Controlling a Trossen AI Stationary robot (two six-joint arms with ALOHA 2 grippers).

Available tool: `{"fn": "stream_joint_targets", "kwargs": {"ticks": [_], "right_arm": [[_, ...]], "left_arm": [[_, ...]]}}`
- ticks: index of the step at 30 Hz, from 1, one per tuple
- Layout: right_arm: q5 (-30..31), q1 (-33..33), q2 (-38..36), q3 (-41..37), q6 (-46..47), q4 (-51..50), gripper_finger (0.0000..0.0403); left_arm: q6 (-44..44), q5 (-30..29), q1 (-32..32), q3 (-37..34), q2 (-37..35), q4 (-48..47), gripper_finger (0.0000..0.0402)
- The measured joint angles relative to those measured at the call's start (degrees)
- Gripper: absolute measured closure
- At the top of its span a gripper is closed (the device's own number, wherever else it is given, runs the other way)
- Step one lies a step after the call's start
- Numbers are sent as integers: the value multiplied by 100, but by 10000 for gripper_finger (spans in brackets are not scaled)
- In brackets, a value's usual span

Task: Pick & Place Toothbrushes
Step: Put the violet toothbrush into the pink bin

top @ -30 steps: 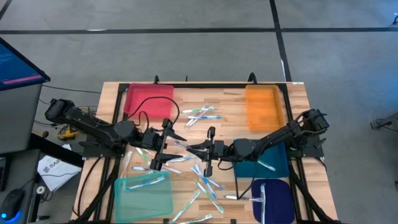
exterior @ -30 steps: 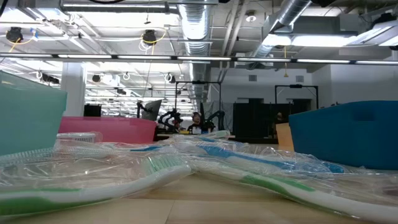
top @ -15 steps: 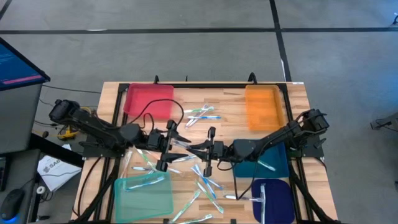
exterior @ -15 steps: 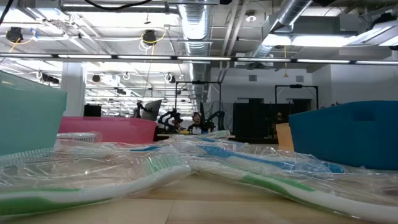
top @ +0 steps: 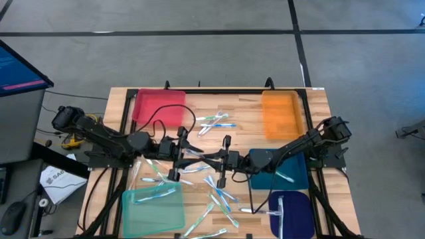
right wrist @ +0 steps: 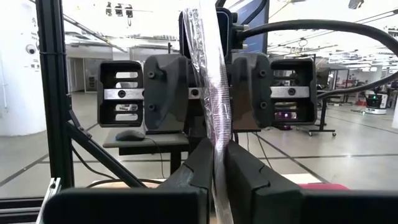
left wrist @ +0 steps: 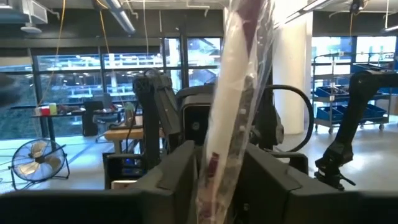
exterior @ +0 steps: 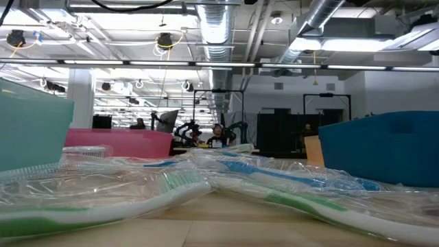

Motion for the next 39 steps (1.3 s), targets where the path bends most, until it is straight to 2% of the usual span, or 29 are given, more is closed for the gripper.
{"fn": "stream_joint_targets", "kwargs": {"ticks": [5,7,17,28,31,34,36,39], "right_arm": [[3,0,0,-3,-13,-10,383],[13,0,0,-4,-13,-15,384],[-2,0,0,-4,-3,-107,340],[18,90,-61,-4,-103,63,331],[268,138,-61,-4,-107,26,329],[427,153,-61,-4,-83,6,315],[442,142,-61,-4,50,-68,296],[437,64,-61,-2,360,-408,255]], "left_arm": [[-6,-31,0,0,0,-146,370],[7,-39,0,0,0,-160,385],[31,11,29,0,-36,-320,386],[-169,177,122,0,-894,-1446,386],[-131,-14,122,0,-1130,-2000,386],[16,-702,202,70,-1460,-2792,386],[38,-962,366,207,-1632,-3490,386],[48,-981,885,645,-1778,-4714,386]]}}
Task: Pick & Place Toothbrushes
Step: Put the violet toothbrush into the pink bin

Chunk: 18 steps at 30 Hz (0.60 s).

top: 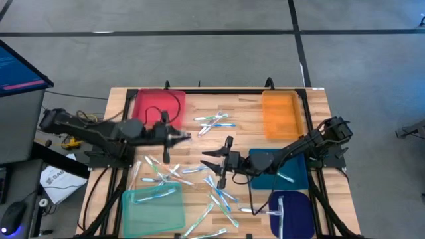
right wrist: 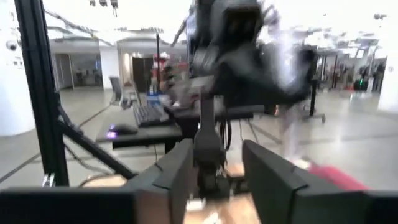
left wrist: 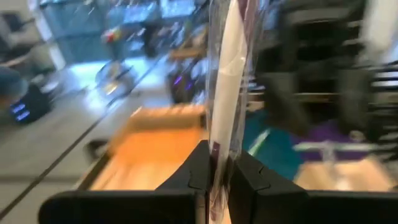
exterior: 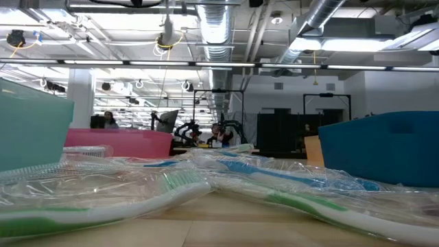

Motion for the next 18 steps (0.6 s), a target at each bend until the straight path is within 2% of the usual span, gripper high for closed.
{"fn": "stream_joint_targets", "kwargs": {"ticks": [4,8,12,18], "right_arm": [[-4,-180,2,0,600,-495,196],[-22,-298,2,0,704,-695,155],[-52,-304,2,2,742,-814,145],[-52,-273,2,2,742,-797,146]], "left_arm": [[10,18,1033,747,98,-1682,386],[144,504,2309,1416,511,-2973,386],[774,994,3462,1887,1150,-3794,386],[1507,1101,4423,2145,2291,-4512,386]]}}
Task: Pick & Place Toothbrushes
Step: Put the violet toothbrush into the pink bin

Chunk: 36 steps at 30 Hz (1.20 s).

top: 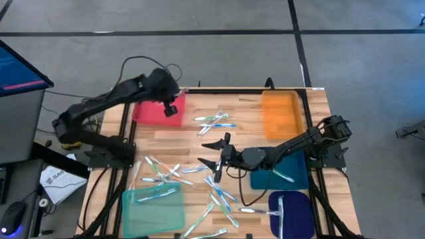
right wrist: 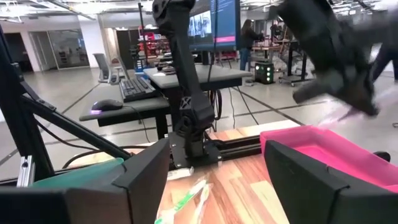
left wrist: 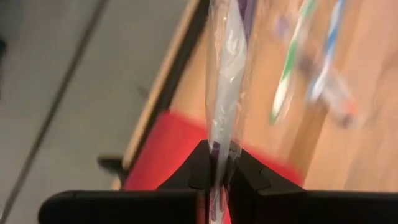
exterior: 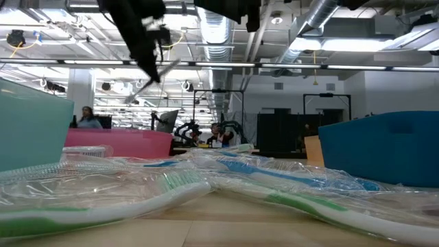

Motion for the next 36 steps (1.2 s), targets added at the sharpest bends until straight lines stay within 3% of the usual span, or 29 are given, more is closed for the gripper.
{"fn": "stream_joint_targets", "kwargs": {"ticks": [6,11,21,29,36], "right_arm": [[-93,63,0,0,0,-3,148],[-96,89,0,0,0,-4,148],[-98,93,0,0,16,-1,148],[-98,93,0,0,63,-1,148],[-98,93,0,0,67,-1,148]], "left_arm": [[150,-156,488,2,1012,-789,386],[300,-364,686,2,1445,-976,386],[579,-119,980,-1,1599,-919,384],[241,358,1057,-3,1601,-1022,386],[126,373,1057,-36,1601,-1097,386]]}}
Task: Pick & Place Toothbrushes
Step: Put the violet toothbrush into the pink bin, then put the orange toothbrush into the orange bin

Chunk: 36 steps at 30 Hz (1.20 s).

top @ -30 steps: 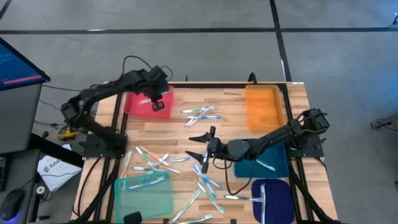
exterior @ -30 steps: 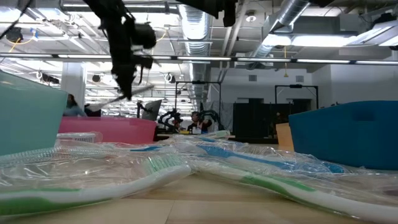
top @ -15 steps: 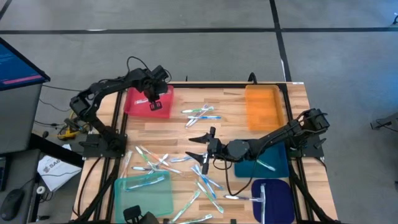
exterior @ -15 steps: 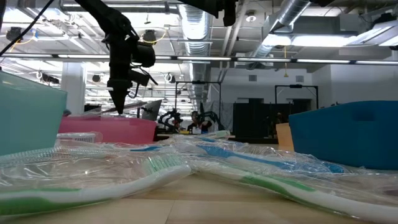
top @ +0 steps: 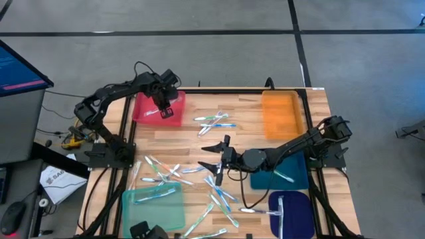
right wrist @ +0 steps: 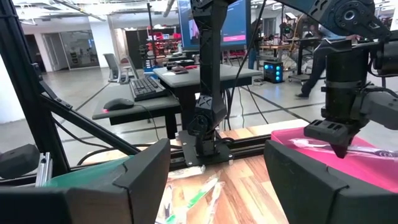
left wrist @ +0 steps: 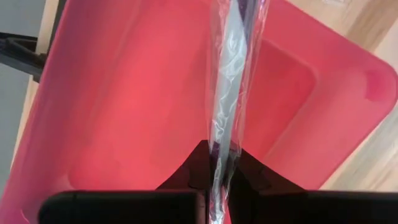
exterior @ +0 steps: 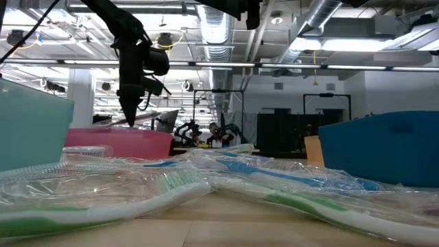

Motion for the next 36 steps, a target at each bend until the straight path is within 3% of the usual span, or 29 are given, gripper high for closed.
{"fn": "stream_joint_targets", "kwargs": {"ticks": [16,30,36], "right_arm": [[-9,0,0,0,81,0,148],[-9,0,0,0,81,-170,148],[-11,0,0,0,35,-303,148]], "left_arm": [[-3,-71,90,-385,0,142,372],[-152,-488,90,-385,-49,233,263],[-193,-622,-43,-387,-455,270,243]]}}
